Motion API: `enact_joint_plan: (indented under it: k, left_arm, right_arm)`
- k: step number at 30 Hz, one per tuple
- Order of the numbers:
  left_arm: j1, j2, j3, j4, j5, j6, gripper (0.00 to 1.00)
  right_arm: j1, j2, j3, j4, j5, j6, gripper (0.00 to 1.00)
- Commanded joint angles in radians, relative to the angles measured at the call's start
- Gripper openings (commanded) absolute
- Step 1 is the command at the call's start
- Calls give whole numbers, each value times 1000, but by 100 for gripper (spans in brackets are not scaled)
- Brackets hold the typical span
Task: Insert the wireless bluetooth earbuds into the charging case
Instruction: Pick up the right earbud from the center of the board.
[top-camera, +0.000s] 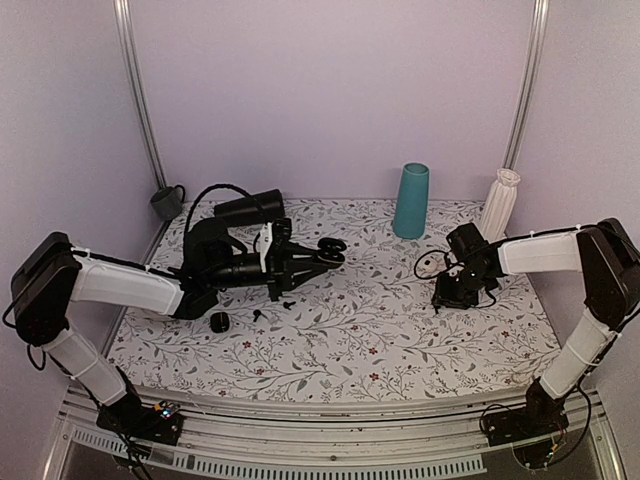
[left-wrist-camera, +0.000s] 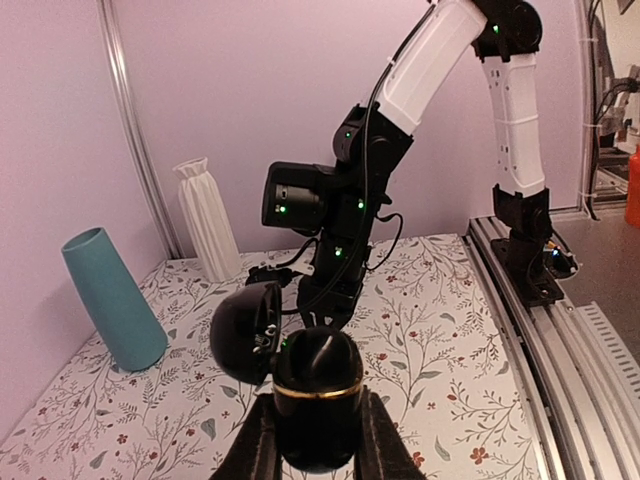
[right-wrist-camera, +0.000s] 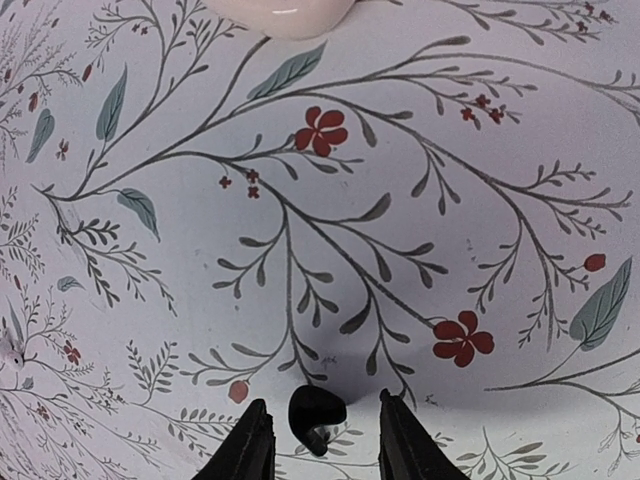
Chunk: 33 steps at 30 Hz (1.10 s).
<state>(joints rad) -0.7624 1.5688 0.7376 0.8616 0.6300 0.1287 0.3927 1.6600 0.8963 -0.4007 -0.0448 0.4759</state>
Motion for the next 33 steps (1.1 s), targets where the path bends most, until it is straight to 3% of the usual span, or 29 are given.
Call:
enact_joint_plan:
  k: [1,33]
  left_arm:
    - [9,-26,-6,-3,-10,12,0]
    - [9,-29,-15,7,-18,9,0]
  right_arm:
    - [9,15,25,-11,-12,-19,37]
    - [35,53,63,-49,24,-29,35]
